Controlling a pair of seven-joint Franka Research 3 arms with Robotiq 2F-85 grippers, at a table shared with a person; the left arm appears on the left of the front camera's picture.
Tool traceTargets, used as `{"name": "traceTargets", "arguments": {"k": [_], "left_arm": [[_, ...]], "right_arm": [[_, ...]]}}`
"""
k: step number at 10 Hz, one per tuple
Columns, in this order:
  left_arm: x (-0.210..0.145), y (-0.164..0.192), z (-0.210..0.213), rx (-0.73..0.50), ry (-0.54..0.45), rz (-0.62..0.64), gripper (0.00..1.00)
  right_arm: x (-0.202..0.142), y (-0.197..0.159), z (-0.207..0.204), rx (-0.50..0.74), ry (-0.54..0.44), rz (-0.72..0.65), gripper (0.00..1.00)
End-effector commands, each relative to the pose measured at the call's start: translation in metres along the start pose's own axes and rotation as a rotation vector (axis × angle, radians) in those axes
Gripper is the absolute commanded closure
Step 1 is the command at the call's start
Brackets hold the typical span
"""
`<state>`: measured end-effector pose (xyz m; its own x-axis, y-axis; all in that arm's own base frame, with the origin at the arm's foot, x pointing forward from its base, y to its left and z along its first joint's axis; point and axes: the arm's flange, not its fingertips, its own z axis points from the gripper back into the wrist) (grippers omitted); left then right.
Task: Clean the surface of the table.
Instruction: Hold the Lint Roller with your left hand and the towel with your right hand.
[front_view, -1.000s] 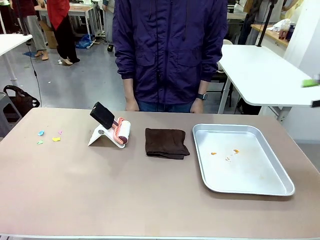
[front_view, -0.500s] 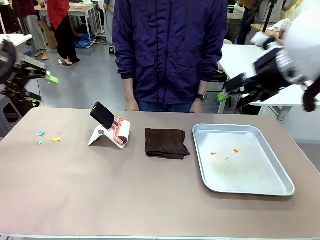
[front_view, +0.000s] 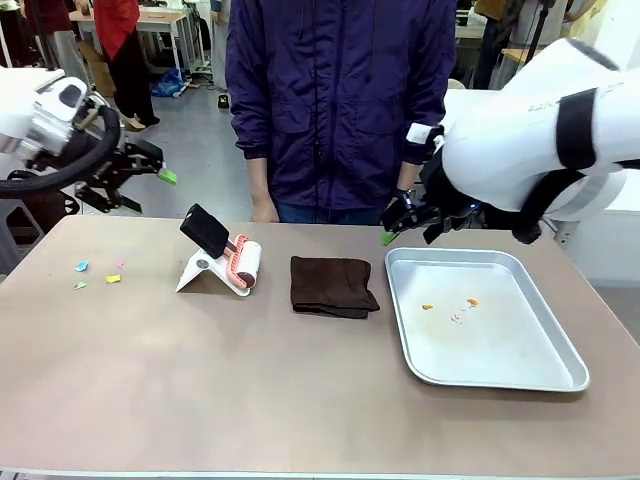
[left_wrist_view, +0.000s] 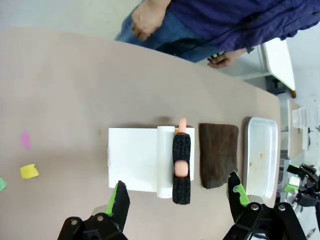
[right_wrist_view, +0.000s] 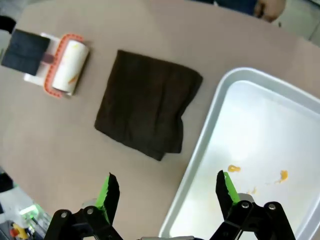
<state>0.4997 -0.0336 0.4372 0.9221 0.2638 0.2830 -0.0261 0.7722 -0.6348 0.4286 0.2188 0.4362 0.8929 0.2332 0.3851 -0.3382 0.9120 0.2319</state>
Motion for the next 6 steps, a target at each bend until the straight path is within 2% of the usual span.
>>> {"name": "traceTargets", "arguments": {"k": [1, 3, 4, 5, 6], "left_arm": [[0.002, -0.005, -0.023, -0.017, 0.037, 0.023, 0.00], [0.001, -0.009, -0.038, -0.004, 0.110, 0.006, 0.00], [0.001, -0.007, -0.028, -0.004, 0.168, -0.025, 0.00], [-0.007, -0.004, -0.040, -0.002, 0.083, -0.002, 0.00], [-0.007, -0.004, -0.040, -0.002, 0.083, -0.002, 0.00]], "right_arm": [[0.007, 0.004, -0.010, 0.003, 0.007, -0.019, 0.00], [0.006, -0.001, -0.013, -0.003, 0.006, -0.079, 0.00], [0.001, 0.001, -0.016, 0.011, 0.028, -0.007, 0.00], [0.001, 0.001, -0.016, 0.011, 0.028, -0.007, 0.00], [0.001, 0.001, -0.016, 0.011, 0.028, -0.007, 0.00]]}}
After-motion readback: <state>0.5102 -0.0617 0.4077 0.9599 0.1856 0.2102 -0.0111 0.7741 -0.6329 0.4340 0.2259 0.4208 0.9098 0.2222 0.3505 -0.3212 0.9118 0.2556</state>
